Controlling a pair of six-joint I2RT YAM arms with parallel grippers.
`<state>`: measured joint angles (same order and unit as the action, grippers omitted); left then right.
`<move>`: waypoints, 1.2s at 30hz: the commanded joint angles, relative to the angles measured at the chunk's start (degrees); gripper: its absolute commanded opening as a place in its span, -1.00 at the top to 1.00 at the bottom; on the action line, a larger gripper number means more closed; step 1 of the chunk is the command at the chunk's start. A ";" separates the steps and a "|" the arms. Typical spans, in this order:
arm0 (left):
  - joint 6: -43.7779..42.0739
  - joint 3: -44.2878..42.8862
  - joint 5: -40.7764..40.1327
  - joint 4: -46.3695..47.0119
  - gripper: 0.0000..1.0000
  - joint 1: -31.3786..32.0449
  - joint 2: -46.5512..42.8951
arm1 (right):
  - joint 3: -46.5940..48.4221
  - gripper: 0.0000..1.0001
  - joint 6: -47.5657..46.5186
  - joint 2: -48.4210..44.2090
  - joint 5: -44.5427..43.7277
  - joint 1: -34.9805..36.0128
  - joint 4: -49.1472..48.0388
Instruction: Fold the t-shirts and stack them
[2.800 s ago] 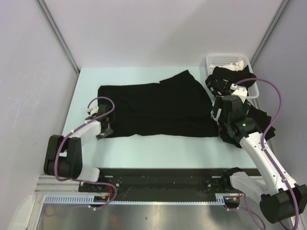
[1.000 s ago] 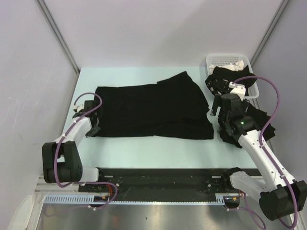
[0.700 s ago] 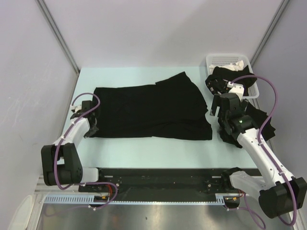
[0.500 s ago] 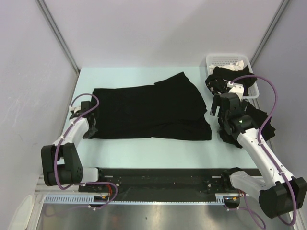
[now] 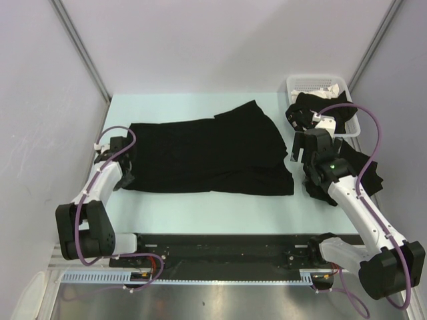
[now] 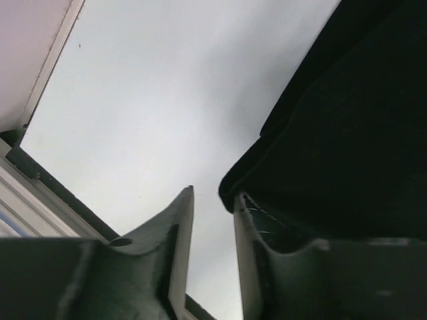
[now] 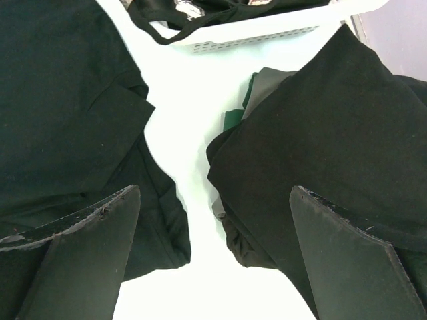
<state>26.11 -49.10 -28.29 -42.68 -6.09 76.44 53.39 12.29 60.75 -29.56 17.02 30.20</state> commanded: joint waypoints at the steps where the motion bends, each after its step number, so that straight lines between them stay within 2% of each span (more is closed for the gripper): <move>1: -1.06 -3.28 -1.24 -0.48 0.16 -0.77 -2.09 | 2.25 -0.99 -1.57 -1.43 1.00 -0.23 -1.90; 3: -1.06 -3.54 -1.24 -0.83 0.01 -0.77 -1.57 | 2.25 -0.99 -1.92 -1.43 1.08 -0.23 -1.81; 10: -1.23 -3.37 -0.89 -1.18 -0.18 -0.86 -2.18 | 2.25 -0.99 -1.40 -1.43 2.14 -0.23 -1.81; 17: -1.59 -5.30 0.95 0.05 -0.18 -0.86 -2.97 | 2.25 -0.99 -1.04 -0.46 4.07 -0.23 -3.64; 21: -0.71 -6.27 9.89 4.07 -0.14 -0.77 -3.32 | 2.25 -0.99 -1.04 0.77 8.28 -0.14 -7.77; 23: 0.17 -7.32 14.47 5.75 -0.01 -0.77 -2.53 | 2.60 -0.99 -0.87 1.91 10.31 -0.05 -11.54; 24: 1.30 -7.76 19.28 7.41 0.02 -0.68 -2.18 | 3.21 -0.99 -0.69 3.65 10.75 -0.14 -12.26; 27: 2.36 -8.20 21.96 11.54 0.05 0.54 -2.96 | 7.94 -0.99 -0.52 9.44 11.46 0.21 -13.23; 36: 0.35 -13.39 33.12 15.51 -0.09 3.71 -4.02 | 28.07 -0.99 -1.56 28.88 11.37 1.97 -6.56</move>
<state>26.85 -58.87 -2.09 -31.53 -4.21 74.96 73.23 11.79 84.12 -18.09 17.87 22.26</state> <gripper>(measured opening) 0.525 0.994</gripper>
